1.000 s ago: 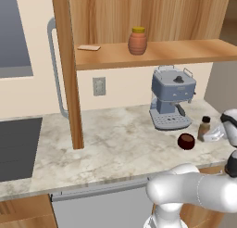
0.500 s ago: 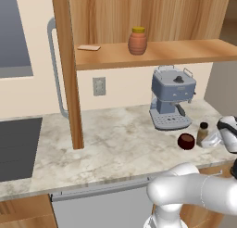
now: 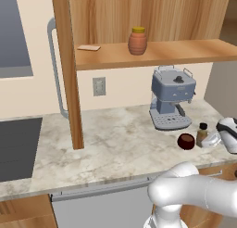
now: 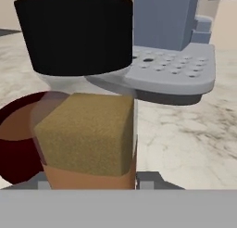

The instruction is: Pick the cinnamon and honey bottle from the cabinet and place them next to the mug.

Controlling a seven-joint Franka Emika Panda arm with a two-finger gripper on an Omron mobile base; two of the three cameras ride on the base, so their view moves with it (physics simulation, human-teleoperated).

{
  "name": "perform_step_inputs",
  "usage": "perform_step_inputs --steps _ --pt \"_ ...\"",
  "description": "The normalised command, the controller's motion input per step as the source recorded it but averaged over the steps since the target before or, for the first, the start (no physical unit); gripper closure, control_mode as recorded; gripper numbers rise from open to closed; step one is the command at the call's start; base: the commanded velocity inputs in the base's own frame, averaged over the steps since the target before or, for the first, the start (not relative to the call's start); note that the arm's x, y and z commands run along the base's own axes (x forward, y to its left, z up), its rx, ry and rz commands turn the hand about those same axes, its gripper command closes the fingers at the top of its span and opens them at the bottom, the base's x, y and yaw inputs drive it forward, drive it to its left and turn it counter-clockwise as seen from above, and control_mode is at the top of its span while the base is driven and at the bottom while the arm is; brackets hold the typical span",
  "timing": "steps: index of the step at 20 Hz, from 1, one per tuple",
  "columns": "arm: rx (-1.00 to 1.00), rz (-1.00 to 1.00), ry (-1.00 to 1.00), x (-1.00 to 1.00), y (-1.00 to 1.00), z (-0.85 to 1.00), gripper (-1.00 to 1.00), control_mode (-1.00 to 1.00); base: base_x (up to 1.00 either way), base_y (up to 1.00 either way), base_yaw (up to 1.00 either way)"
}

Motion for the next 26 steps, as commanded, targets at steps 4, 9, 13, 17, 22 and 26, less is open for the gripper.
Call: perform_step_inputs --steps 4,9,13,17,22,26 --pt "0.0 0.0 0.0 0.0 0.0 -0.04 1.0 -1.0 0.0 0.0 0.0" --pt "0.01 0.0 0.0 0.0 0.0 0.0 1.0 -1.0 0.0 0.0 0.0" --pt "0.0 0.0 -0.01 0.0 0.0 0.0 1.0 -1.0 0.0 0.0 0.0" --pt "0.0 0.0 0.0 0.0 0.0 0.0 1.0 -1.0 0.0 0.0 0.0" --pt "0.0 0.0 0.0 0.0 0.0 0.0 -1.0 -1.0 0.0 0.0 0.0" --pt "0.0 0.0 0.0 0.0 0.0 0.0 -1.0 -1.0 0.0 0.0 0.0"
